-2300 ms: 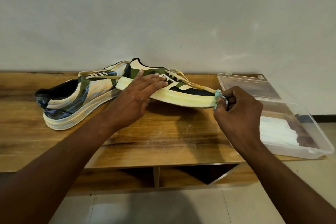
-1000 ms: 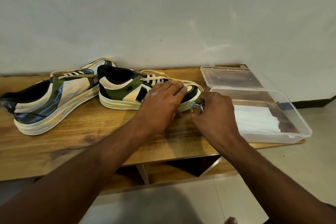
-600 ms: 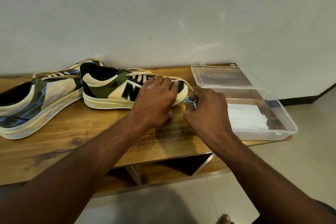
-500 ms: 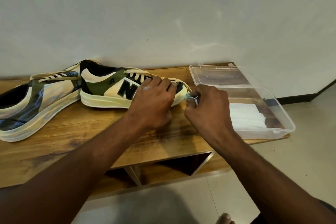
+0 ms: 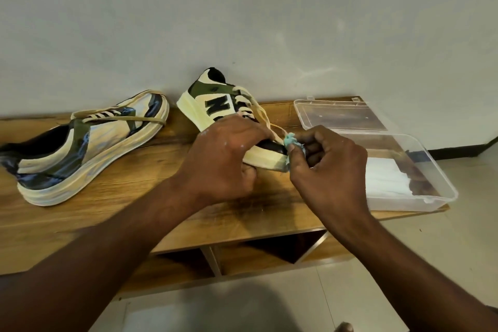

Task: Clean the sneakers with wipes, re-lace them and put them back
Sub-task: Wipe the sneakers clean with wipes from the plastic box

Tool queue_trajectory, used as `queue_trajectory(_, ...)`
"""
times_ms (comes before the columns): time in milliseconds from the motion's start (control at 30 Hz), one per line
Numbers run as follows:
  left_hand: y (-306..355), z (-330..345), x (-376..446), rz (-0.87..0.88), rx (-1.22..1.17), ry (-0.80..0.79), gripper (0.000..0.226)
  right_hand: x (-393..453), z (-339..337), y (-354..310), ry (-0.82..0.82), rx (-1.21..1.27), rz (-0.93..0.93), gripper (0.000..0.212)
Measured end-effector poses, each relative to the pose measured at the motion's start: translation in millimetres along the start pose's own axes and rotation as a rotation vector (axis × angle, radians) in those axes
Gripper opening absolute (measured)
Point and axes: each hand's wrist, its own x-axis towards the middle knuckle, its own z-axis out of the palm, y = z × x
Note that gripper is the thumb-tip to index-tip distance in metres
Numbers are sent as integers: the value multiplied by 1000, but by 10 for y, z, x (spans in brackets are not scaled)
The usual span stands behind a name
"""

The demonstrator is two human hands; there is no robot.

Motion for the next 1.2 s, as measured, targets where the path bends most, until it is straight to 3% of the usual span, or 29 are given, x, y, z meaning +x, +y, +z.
queue_trajectory(200, 9, -130, -100, -195, -102, 255, 56, -118, 98, -171, 85, 137, -323, 24)
queue_trajectory(400, -27, -157, -265, -238, -89, 253, 62, -194, 379, -288, 45, 183, -449, 27)
queue_trajectory(533, -96, -202, -357, -202, -82, 219, 61, -251, 520, -348, -29, 29, -562, 25)
queue_trajectory(700, -123, -215, -342, -204, -47, 256, 58, -133, 410, -385, 87, 51, -496, 23)
queue_trajectory(900, -87, -231, -376, -225, -35, 247, 60, 55, 288, -268, 140, 129, -204, 21)
queue_trajectory(1200, -69, -206, -359, -233, -23, 279, 59, -61, 405, -322, 117, 61, -553, 26)
